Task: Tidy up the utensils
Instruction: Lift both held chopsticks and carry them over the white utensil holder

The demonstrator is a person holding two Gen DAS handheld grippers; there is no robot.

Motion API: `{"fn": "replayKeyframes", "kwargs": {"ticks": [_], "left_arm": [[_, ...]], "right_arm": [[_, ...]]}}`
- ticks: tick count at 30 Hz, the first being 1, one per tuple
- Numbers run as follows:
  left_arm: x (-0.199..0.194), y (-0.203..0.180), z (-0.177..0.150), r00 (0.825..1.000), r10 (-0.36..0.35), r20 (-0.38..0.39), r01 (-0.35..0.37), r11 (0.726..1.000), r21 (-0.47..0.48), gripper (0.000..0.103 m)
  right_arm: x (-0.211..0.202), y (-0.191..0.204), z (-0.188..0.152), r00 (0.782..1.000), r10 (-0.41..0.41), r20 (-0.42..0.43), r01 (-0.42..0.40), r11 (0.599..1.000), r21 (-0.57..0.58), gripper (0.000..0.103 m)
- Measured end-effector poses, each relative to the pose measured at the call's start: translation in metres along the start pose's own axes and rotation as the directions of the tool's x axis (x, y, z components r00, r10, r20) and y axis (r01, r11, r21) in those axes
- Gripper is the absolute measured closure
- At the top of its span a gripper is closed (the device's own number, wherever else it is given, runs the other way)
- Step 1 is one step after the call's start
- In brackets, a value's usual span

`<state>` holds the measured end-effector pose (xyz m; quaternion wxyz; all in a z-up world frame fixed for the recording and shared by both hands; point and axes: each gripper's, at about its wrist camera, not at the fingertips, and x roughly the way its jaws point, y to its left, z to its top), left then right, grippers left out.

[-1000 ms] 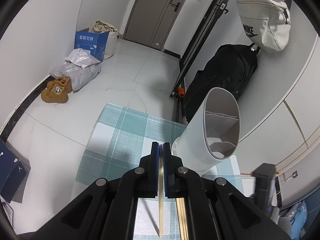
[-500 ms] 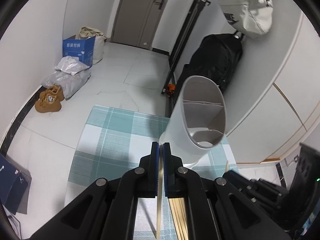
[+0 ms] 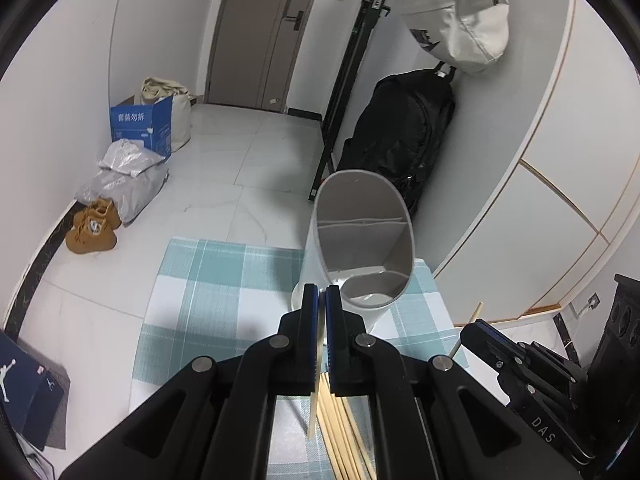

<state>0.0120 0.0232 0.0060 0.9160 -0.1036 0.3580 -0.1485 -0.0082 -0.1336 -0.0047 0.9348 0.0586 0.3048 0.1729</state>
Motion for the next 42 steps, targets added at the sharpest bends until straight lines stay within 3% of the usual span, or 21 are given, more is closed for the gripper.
{"fn": "replayKeyframes", "kwargs": {"ticks": [17,31,38,42], "left_arm": [[-0.015,-0.019,0.033,1.0,0.008,0.011,-0.008,0.999,0.05,0.103],[-0.044,-0.041,0.113,0.997,-0.075,0.019,0.074,0.994,0.08,0.103],[-0.039,-0.043,0.152,0.996,-0.069,0.062,0.063,0.994,0.095,0.103],[-0.027,-0.04,0.158,0.996,-0.058,0.07,0.051,0.995,0.09,0.103]], "right_arm": [[-0.019,-0.001,0.03,0.995,0.023,0.102,-0.023,1.0,0.001,0.099],[-0.042,0.007,0.128,0.972,0.056,0.23,-0.038,0.996,-0.082,0.099],[-0.027,0.007,0.18,0.955,0.051,0.292,-0.015,0.992,-0.125,0.099],[-0.002,0.001,0.194,0.954,0.05,0.294,-0.014,0.992,-0.122,0.099]]}}
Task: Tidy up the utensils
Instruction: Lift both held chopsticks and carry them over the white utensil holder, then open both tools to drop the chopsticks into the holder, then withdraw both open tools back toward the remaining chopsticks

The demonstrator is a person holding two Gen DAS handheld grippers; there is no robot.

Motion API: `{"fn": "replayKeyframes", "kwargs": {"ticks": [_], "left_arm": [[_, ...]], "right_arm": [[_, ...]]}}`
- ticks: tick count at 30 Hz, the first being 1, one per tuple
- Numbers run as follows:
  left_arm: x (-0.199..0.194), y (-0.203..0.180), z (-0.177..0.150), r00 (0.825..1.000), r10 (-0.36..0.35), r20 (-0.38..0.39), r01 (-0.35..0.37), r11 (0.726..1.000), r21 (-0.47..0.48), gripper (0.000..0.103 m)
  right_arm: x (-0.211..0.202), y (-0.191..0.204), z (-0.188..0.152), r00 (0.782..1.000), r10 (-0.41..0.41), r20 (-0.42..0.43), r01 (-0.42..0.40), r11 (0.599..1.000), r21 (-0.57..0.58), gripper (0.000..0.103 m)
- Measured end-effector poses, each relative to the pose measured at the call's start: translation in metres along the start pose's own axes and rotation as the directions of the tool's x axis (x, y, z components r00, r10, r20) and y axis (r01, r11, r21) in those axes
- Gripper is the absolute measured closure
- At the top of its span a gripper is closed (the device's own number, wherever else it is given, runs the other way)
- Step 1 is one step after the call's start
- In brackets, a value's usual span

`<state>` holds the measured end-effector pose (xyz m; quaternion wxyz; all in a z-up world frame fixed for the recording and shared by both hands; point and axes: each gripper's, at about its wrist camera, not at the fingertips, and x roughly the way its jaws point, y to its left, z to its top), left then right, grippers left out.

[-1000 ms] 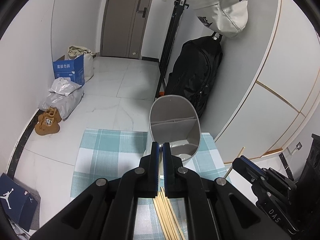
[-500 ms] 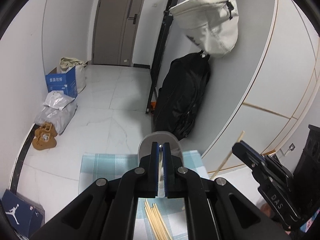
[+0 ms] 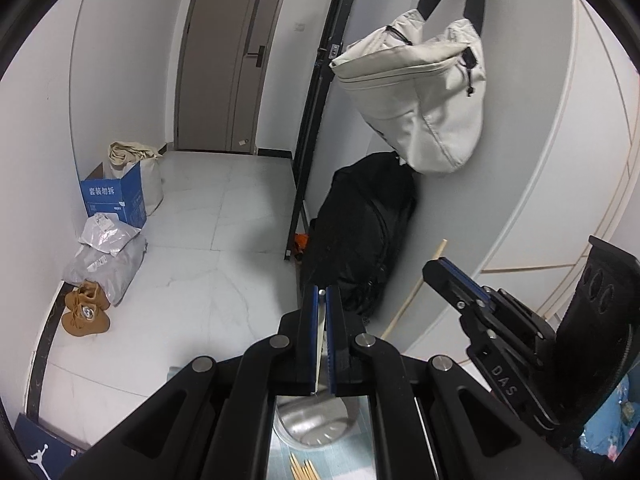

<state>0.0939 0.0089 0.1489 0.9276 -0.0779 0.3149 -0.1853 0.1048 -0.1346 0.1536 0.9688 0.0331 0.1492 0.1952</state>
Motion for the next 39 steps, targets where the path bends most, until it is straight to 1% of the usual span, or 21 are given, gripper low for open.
{"fn": "replayKeyframes", "kwargs": {"ticks": [3,7,12,14,16,17,18,20,22,23,24,25,26,30,32,35,36,38,39], "left_arm": [[0.015,0.006,-0.005,1.0,0.023,-0.003,-0.023,1.0,0.006,0.103],[0.038,0.017,-0.017,0.999,0.028,-0.037,-0.028,1.0,-0.001,0.103],[0.061,0.03,-0.026,0.996,0.01,-0.094,-0.012,1.0,-0.025,0.103],[0.068,0.034,-0.027,0.993,-0.012,-0.121,0.008,0.999,-0.035,0.103],[0.074,0.036,-0.029,0.987,-0.059,-0.151,0.054,0.998,-0.038,0.103],[0.074,0.033,-0.029,0.986,-0.06,-0.158,0.056,0.998,-0.032,0.103],[0.075,0.032,-0.029,0.985,-0.054,-0.166,0.051,0.998,-0.022,0.103],[0.074,0.034,-0.029,0.986,-0.031,-0.166,0.027,0.999,-0.025,0.102],[0.072,0.038,-0.029,0.985,-0.032,-0.168,0.025,0.999,-0.044,0.09],[0.07,0.041,-0.029,0.986,-0.034,-0.164,0.025,0.998,-0.057,0.075],[0.067,0.044,-0.029,0.988,-0.028,-0.152,0.018,0.997,-0.071,0.064],[0.065,0.045,-0.029,0.99,-0.016,-0.137,0.005,0.997,-0.08,0.061],[0.06,0.048,-0.03,0.993,-0.006,-0.121,-0.005,0.996,-0.087,0.061],[0.051,0.05,-0.035,0.993,0.028,-0.114,-0.038,0.995,-0.089,0.061],[0.048,0.048,-0.037,0.993,0.051,-0.107,-0.06,0.995,-0.082,0.059],[0.038,0.044,-0.043,0.992,0.081,-0.097,-0.088,0.993,-0.073,0.048],[0.035,0.043,-0.045,0.992,0.09,-0.094,-0.097,0.993,-0.072,0.045],[0.029,0.041,-0.049,0.991,0.105,-0.084,-0.111,0.991,-0.07,0.045],[0.027,0.039,-0.052,0.991,0.11,-0.082,-0.116,0.991,-0.07,0.045]], "right_arm": [[0.02,-0.004,-0.007,1.0,0.0,-0.005,0.0,1.0,-0.005,0.099],[0.039,-0.007,-0.024,1.0,0.003,-0.017,-0.003,1.0,-0.01,0.099],[0.058,-0.008,-0.049,0.998,0.019,-0.053,-0.022,0.999,-0.04,0.099],[0.064,-0.007,-0.06,0.997,0.029,-0.078,-0.033,0.998,-0.051,0.099],[0.073,-0.008,-0.069,0.992,0.042,-0.12,-0.048,0.998,-0.05,0.099],[0.075,-0.008,-0.072,0.989,0.054,-0.139,-0.06,0.997,-0.042,0.099],[0.077,-0.009,-0.074,0.986,0.063,-0.156,-0.069,0.997,-0.033,0.096],[0.083,-0.01,-0.078,0.976,0.106,-0.191,-0.107,0.994,0.004,0.096],[0.083,-0.012,-0.08,0.965,0.152,-0.215,-0.144,0.988,0.052,0.095],[0.081,-0.013,-0.08,0.963,0.161,-0.216,-0.151,0.986,0.063,0.093],[0.078,-0.014,-0.08,0.963,0.163,-0.215,-0.151,0.986,0.07,0.086],[0.074,-0.014,-0.079,0.963,0.163,-0.215,-0.15,0.986,0.076,0.083],[0.068,-0.015,-0.079,0.964,0.162,-0.212,-0.147,0.986,0.081,0.079],[0.046,-0.015,-0.079,0.971,0.13,-0.2,-0.115,0.99,0.083,0.064],[0.035,-0.017,-0.079,0.973,0.125,-0.193,-0.108,0.989,0.098,0.061],[0.019,-0.016,-0.082,0.976,0.108,-0.188,-0.09,0.99,0.104,0.06],[0.013,-0.016,-0.082,0.977,0.106,-0.185,-0.087,0.99,0.108,0.057],[0.006,-0.014,-0.082,0.978,0.105,-0.18,-0.085,0.989,0.119,0.052],[0.0,-0.013,-0.082,0.979,0.103,-0.175,-0.082,0.989,0.121,0.052]]}}
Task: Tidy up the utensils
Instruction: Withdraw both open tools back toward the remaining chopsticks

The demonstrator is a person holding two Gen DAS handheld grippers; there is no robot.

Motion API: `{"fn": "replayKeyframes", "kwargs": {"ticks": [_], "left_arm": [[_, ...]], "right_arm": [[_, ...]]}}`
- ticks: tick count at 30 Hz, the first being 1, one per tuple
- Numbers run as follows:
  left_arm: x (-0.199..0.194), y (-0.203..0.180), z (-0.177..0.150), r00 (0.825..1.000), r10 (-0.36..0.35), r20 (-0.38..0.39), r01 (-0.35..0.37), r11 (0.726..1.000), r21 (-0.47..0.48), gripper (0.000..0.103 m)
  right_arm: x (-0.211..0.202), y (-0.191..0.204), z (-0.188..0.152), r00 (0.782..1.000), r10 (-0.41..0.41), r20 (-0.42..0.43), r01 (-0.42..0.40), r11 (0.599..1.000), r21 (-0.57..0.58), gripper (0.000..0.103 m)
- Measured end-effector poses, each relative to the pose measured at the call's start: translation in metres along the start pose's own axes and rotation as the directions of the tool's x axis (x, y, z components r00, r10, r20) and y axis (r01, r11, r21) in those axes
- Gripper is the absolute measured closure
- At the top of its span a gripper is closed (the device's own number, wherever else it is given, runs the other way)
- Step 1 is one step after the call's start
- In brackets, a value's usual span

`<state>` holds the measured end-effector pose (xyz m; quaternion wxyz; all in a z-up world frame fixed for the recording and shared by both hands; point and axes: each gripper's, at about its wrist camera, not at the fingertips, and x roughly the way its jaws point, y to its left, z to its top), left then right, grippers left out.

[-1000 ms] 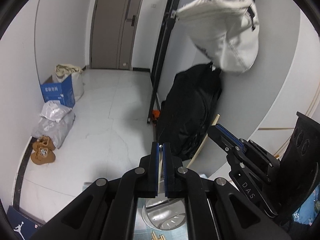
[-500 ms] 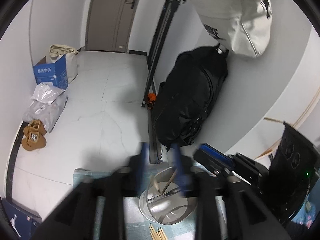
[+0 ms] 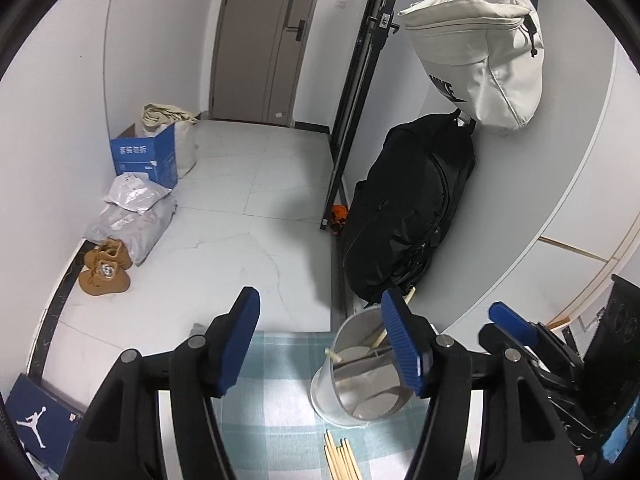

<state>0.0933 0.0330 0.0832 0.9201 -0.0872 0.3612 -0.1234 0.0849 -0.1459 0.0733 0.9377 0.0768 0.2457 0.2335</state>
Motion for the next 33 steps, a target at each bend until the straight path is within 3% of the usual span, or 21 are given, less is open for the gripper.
{"fn": "replayKeyframes", "kwargs": {"ticks": [10,15,19,27,33], "left_arm": [[-0.026,-0.012,-0.029,0.998,0.05,0.038,-0.051,0.999,0.011,0.044],[-0.033,-0.016,-0.047,0.996,0.071,0.056,-0.073,0.997,0.025,0.032],[-0.037,-0.019,-0.063,0.994,0.085,0.068,-0.088,0.995,0.038,0.031],[-0.026,-0.014,-0.094,0.993,0.114,0.042,-0.115,0.993,0.019,0.03],[-0.004,-0.006,-0.118,0.984,0.178,0.008,-0.178,0.984,0.012,0.03]], "right_arm": [[-0.039,0.022,-0.018,1.0,-0.014,0.028,0.014,1.0,0.013,0.035],[-0.048,0.027,-0.03,0.999,-0.027,0.026,0.026,0.999,0.024,0.031],[-0.054,0.028,-0.044,0.999,-0.039,0.019,0.038,0.999,0.031,0.028],[-0.053,0.028,-0.071,0.997,-0.072,-0.019,0.072,0.997,0.026,0.022],[-0.043,0.026,-0.097,0.992,-0.092,-0.081,0.093,0.996,0.009,0.021]]}}
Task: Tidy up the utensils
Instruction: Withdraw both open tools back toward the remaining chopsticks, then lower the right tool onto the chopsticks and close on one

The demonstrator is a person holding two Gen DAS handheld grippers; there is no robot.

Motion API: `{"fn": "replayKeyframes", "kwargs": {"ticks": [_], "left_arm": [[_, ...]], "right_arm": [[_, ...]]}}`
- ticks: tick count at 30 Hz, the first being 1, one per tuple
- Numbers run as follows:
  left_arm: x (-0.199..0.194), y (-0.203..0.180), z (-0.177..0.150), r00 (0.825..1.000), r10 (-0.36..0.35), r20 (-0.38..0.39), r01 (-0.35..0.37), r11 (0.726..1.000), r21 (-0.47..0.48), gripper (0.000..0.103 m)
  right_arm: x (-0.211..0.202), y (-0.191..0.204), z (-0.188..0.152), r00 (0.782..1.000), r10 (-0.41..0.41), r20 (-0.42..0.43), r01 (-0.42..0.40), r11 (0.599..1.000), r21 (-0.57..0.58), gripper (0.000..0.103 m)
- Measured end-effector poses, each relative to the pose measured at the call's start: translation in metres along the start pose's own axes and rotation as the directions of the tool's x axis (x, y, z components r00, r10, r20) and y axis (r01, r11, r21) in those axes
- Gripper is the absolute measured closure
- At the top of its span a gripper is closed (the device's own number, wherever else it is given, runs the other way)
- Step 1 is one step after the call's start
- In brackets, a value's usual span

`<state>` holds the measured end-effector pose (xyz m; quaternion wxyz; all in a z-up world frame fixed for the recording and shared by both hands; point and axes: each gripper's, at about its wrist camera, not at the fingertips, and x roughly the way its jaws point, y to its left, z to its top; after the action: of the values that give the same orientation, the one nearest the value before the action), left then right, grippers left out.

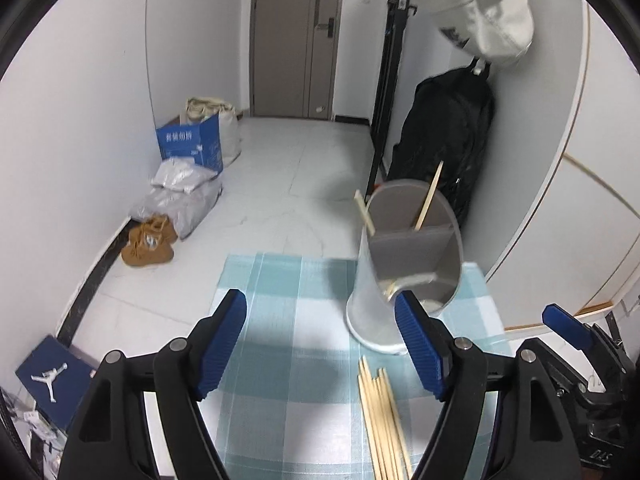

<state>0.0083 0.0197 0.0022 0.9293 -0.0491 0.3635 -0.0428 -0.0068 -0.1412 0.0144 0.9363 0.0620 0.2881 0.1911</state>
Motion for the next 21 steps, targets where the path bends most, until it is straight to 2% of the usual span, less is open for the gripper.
{"fn": "replayKeyframes", "kwargs": {"ticks": [8,10,11,13,15,17,21], "left_arm": [[0.03,0.017,-0.026,0.997,-0.002,-0.073,-0.002,0.998,-0.057,0.03],[0.034,0.021,-0.029,0.996,0.004,-0.085,-0.01,0.998,-0.063,0.03],[0.037,0.023,-0.03,0.996,0.013,-0.09,-0.019,0.998,-0.067,0.03],[0.041,0.027,-0.03,0.995,0.016,-0.1,-0.024,0.997,-0.073,0.03],[0.045,0.029,-0.028,0.995,0.019,-0.097,-0.026,0.997,-0.069,0.03],[0.048,0.033,-0.026,0.995,0.038,-0.096,-0.044,0.997,-0.068,0.03],[0.049,0.041,-0.025,0.994,0.025,-0.106,-0.034,0.996,-0.088,0.03]], "right_arm": [[0.033,-0.013,-0.028,0.988,0.012,-0.156,-0.006,0.999,0.041,0.021],[0.046,-0.013,-0.034,0.977,0.014,-0.212,-0.006,0.999,0.04,0.026],[0.051,-0.013,-0.038,0.971,0.018,-0.237,-0.01,0.999,0.037,0.032],[0.065,-0.01,-0.045,0.956,0.004,-0.293,0.002,1.0,0.02,0.035],[0.076,-0.009,-0.051,0.943,-0.007,-0.332,0.01,1.0,0.007,0.045],[0.084,-0.007,-0.056,0.932,-0.021,-0.361,0.017,1.0,-0.014,0.049],[0.1,-0.006,-0.066,0.905,-0.043,-0.423,0.024,0.999,-0.049,0.053]]}}
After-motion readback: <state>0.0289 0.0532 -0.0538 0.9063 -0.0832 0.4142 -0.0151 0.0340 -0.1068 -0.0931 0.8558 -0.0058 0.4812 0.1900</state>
